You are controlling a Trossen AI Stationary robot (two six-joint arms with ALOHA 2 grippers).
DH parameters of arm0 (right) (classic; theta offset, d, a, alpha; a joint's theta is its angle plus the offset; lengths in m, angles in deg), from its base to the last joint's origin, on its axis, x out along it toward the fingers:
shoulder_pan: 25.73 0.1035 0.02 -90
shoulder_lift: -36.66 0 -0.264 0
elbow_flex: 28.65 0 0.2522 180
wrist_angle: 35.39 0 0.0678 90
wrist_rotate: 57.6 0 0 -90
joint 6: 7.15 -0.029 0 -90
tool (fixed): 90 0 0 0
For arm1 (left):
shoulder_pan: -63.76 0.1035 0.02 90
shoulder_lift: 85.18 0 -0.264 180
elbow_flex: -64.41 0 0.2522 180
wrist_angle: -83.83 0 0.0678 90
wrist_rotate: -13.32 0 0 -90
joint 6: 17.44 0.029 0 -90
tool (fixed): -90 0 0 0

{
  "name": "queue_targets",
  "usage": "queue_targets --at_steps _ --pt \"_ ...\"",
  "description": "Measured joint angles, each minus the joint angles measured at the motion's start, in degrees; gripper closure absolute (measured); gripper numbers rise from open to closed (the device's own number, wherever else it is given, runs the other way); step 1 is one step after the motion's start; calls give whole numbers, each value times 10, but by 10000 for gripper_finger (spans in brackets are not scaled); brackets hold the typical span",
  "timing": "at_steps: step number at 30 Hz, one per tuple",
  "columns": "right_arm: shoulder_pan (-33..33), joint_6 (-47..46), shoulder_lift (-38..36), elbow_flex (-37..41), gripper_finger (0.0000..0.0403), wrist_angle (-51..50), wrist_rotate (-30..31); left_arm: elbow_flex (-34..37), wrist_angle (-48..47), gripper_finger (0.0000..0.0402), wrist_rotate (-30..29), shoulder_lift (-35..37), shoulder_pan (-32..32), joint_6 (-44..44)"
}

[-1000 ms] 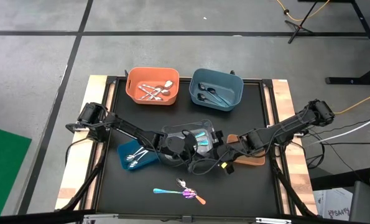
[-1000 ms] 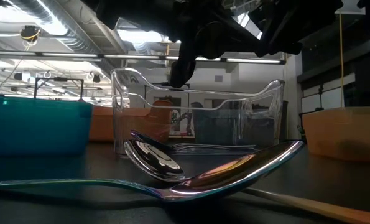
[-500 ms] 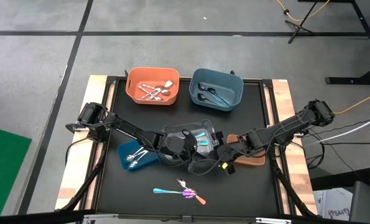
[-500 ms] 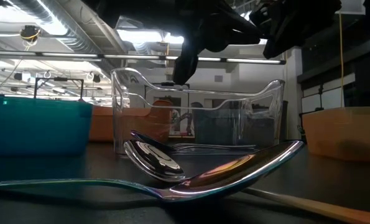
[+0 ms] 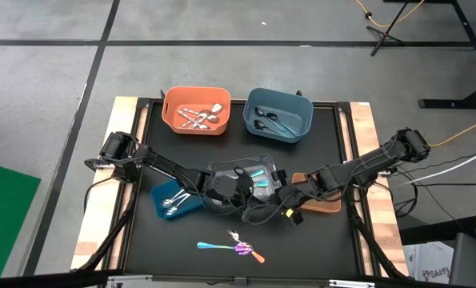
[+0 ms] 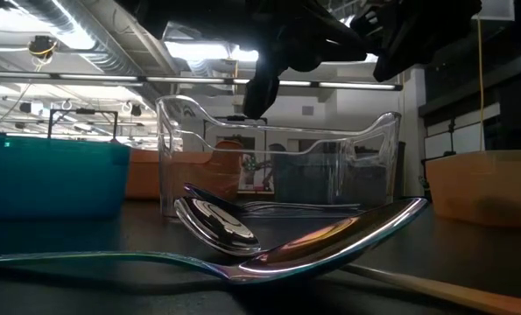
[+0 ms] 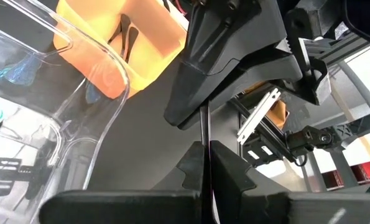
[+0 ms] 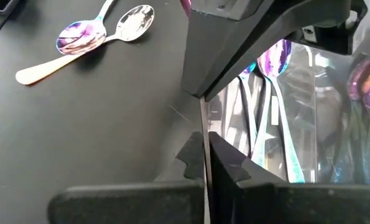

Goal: Sort silverware by color (type)
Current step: Put the black spoon into the light orange bin

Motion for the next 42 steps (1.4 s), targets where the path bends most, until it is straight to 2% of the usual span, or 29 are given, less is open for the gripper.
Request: queue_targets --at_steps 10,21,25,42 --pt "0 0 0 0 402 -1 -8 0 -1 387 -1 0 0 0" --pt "0 -1 0 0 402 -5 -32 0 -3 316 -18 0 1 -5" --pt "0 -1 -3 0 402 -22 -33 0 -2 302 -18 0 0 -4" --pt "0 -2 -2 0 403 -36 -49 0 -1 299 -18 0 0 0"
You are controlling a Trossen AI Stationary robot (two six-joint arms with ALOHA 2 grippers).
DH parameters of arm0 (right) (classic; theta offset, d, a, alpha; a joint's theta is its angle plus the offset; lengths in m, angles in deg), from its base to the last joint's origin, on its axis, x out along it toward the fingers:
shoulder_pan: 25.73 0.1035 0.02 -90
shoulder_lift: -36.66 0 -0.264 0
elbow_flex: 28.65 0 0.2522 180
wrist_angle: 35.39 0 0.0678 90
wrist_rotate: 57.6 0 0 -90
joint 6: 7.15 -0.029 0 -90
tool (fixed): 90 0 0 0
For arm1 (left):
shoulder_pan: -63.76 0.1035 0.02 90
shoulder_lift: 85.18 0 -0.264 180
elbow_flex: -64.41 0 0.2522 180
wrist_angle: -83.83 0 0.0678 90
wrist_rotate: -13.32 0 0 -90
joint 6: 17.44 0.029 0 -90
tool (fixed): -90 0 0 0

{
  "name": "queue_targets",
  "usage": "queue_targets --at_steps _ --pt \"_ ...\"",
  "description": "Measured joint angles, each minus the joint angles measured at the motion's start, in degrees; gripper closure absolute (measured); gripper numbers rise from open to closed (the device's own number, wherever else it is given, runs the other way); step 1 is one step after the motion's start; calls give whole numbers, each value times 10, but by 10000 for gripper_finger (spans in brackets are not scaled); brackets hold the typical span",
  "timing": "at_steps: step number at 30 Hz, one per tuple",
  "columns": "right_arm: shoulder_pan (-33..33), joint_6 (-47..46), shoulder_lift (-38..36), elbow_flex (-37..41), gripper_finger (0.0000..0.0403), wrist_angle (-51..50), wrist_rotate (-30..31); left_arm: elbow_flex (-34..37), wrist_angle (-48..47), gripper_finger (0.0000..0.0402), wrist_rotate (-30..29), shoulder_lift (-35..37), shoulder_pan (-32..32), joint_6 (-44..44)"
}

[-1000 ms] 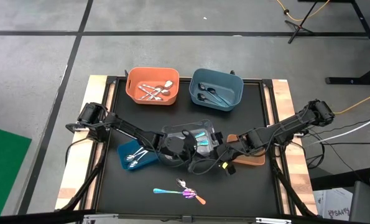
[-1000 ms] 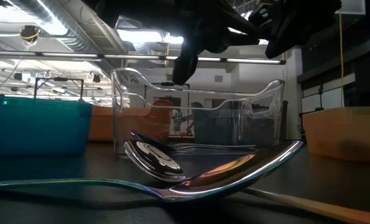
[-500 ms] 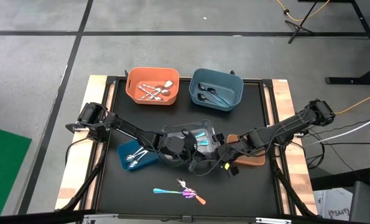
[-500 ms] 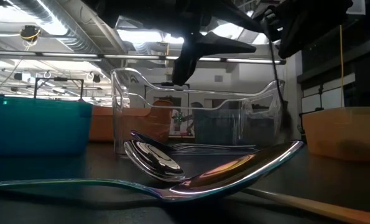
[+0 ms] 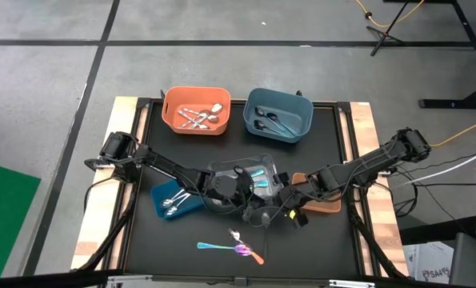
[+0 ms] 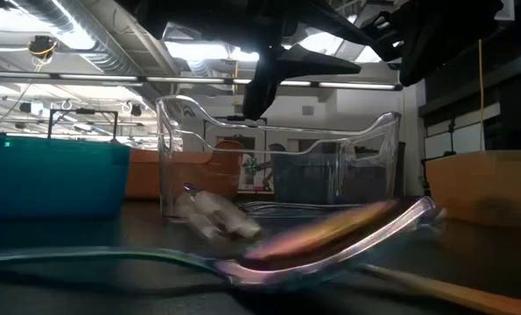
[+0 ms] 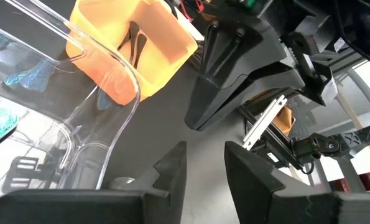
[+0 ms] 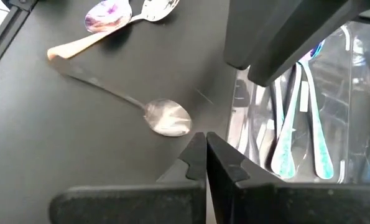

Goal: Sort silverware by color (type)
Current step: Put the black spoon into the light orange bin

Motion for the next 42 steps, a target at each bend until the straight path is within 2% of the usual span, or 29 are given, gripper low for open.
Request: queue_targets --at_steps 5,8,20,25,31,35,39,42 --pt "0 -48 0 0 403 -3 -18 0 -1 299 0 0 0 4" --pt "0 -101 0 0 403 3 -49 0 -1 299 0 0 -3 39" --pt "5 -430 1 0 394 42 -157 0 -3 299 -2 0 -39 245" --pt "31 -512 10 0 345 61 -124 0 -6 299 -2 0 -54 340" --pt "73 -607 42 0 284 99 -43 0 -2 299 -16 0 -66 445" --pt "110 -659 80 0 275 149 -9 0 -7 299 -33 0 -67 478" --pt "145 -660 124 0 274 200 38 0 -10 299 -37 0 -67 481" --pt "158 -657 151 0 274 216 46 0 -11 299 -38 0 -67 481"
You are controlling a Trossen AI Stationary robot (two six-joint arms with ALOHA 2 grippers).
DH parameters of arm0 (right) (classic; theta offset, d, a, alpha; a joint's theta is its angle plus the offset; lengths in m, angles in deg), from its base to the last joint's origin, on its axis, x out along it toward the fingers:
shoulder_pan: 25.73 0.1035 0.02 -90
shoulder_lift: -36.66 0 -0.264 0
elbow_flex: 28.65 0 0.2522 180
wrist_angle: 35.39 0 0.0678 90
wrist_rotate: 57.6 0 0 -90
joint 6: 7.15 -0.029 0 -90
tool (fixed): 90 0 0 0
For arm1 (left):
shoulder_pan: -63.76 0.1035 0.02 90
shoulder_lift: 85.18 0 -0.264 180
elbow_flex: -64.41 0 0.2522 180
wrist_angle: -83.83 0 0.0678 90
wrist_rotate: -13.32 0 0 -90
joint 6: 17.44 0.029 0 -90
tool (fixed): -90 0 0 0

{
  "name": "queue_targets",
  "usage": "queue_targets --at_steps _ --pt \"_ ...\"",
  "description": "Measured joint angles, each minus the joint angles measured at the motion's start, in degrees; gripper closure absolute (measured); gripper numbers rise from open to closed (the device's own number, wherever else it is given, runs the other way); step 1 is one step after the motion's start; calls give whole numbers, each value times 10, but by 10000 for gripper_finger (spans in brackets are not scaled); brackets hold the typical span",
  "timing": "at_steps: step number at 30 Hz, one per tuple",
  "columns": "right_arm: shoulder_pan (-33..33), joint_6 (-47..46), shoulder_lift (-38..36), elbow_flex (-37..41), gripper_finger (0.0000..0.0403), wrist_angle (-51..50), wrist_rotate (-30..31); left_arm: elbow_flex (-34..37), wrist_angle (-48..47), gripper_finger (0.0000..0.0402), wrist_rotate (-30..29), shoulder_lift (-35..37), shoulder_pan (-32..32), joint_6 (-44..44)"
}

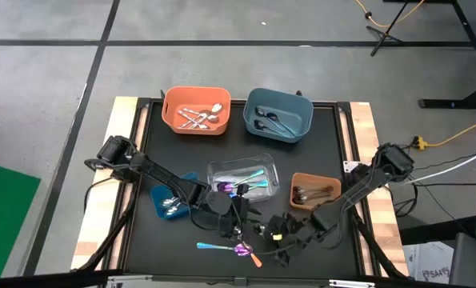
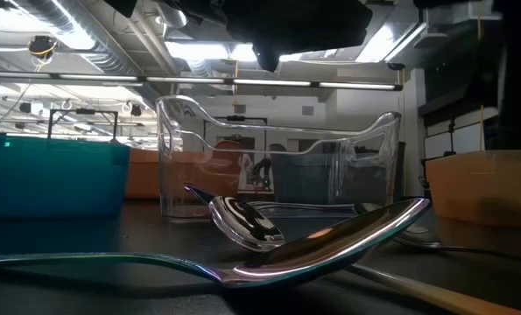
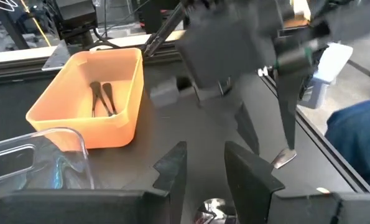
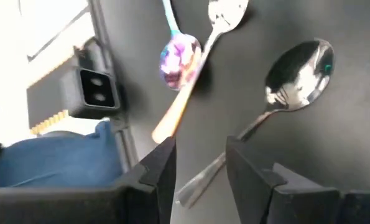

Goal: Sort silverware by color (type)
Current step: Put the black spoon into the light orange bin

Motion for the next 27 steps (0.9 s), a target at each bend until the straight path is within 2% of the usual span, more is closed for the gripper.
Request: queue_targets --at_steps 14,19,27 --pt "8 18 94 0 274 12 89 0 -3 299 -55 0 0 1" --pt "8 37 107 0 274 40 97 0 -7 299 -55 0 1 1" --pt "8 88 107 0 274 19 124 0 -7 299 -55 0 1 1"
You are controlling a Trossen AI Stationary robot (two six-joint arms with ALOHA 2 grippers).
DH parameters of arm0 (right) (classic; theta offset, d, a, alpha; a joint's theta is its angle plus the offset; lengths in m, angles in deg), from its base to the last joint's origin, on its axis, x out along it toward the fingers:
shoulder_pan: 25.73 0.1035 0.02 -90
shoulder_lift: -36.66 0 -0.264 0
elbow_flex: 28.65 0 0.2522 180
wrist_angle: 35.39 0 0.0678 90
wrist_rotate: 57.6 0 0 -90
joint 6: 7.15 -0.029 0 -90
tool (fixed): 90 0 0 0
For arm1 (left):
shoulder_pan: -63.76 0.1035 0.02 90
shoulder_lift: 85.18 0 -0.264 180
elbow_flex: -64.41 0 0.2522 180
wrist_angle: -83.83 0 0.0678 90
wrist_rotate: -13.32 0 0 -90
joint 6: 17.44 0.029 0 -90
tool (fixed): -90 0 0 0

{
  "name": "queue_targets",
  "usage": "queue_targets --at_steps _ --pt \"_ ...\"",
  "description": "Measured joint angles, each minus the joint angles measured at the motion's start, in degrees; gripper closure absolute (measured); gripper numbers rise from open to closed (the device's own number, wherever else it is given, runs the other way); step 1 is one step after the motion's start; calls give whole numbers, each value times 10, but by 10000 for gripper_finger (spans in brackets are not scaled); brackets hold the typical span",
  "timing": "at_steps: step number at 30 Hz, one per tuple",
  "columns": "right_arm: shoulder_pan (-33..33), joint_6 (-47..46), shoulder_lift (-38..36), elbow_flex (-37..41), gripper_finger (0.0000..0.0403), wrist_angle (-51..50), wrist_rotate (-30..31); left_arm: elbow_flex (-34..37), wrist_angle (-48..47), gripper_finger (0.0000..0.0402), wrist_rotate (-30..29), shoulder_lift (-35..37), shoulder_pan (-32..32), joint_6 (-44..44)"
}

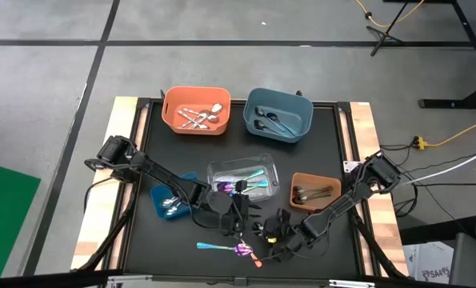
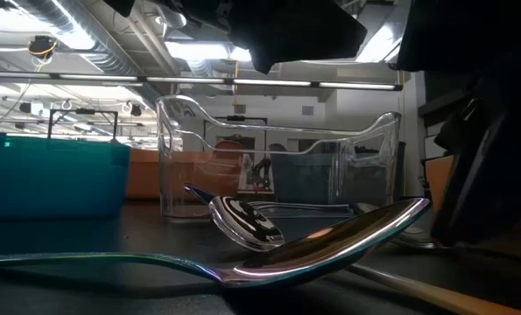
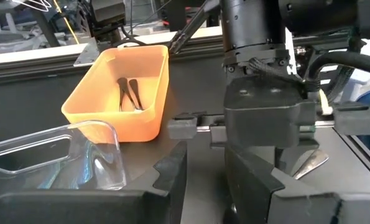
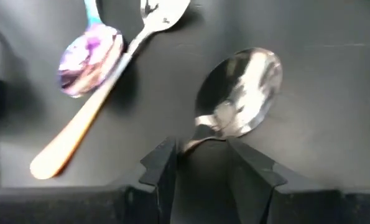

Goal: Sort silverware by color (type)
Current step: Put the black spoon into the light orange bin

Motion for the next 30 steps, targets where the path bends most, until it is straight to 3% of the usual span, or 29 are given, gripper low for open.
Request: queue_targets --at_steps 25,30 --pt "-1 -36 -2 -1 274 -58 40 0 0 299 0 0 7 0" --pt "-1 -40 -2 -38 274 -105 32 0 0 299 0 0 6 -1"
